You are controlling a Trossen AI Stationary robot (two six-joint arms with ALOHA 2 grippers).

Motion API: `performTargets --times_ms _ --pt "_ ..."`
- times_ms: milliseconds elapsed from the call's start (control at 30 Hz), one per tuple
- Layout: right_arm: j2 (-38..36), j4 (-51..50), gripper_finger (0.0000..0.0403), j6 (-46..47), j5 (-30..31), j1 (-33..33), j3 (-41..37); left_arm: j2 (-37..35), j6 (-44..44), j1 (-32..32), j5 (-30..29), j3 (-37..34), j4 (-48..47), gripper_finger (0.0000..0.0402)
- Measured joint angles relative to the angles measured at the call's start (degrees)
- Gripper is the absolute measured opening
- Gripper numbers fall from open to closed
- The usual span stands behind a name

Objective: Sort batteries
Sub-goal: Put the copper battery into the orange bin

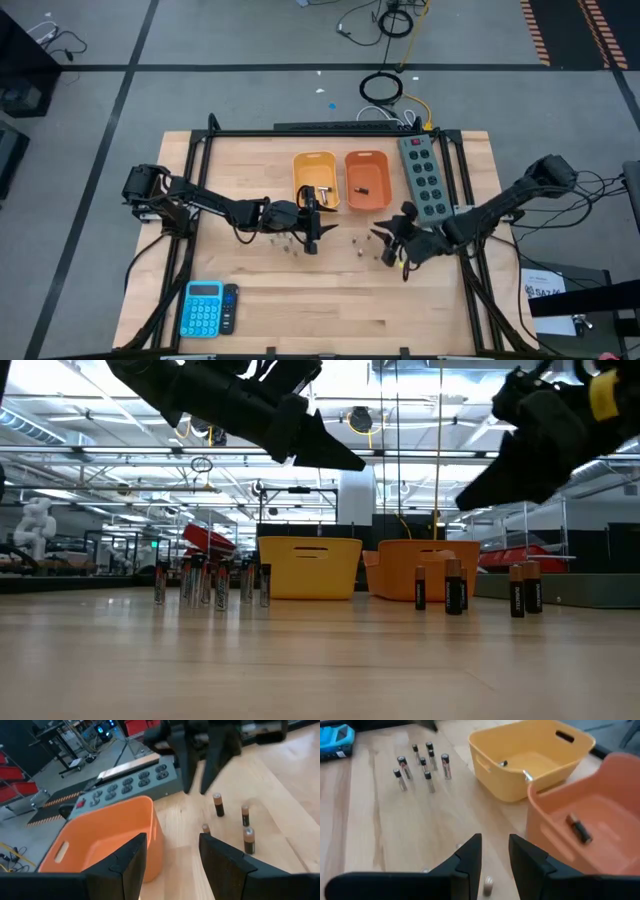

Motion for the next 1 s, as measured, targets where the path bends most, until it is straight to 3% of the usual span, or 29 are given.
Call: performTargets --times_ms 200,533,1000 --pt "2.46 -1.31 0.009 5.5 2.62 4.42 -0.25 0.0 0.02 0.0 0.04 1.22 0.0 0.0191" --pt "9.03 -2.88 0.0091 15.93 13.09 12.48 -0.33 0.0 -0.01 0.15 0.04 1.22 -0.08 0.0191" --pt "18.89 -5.81 0.0091 28.05 19.23 14.85 -0.33 0.0 -1.08 0.18 1.07 1.26 -0.02 0.0191"
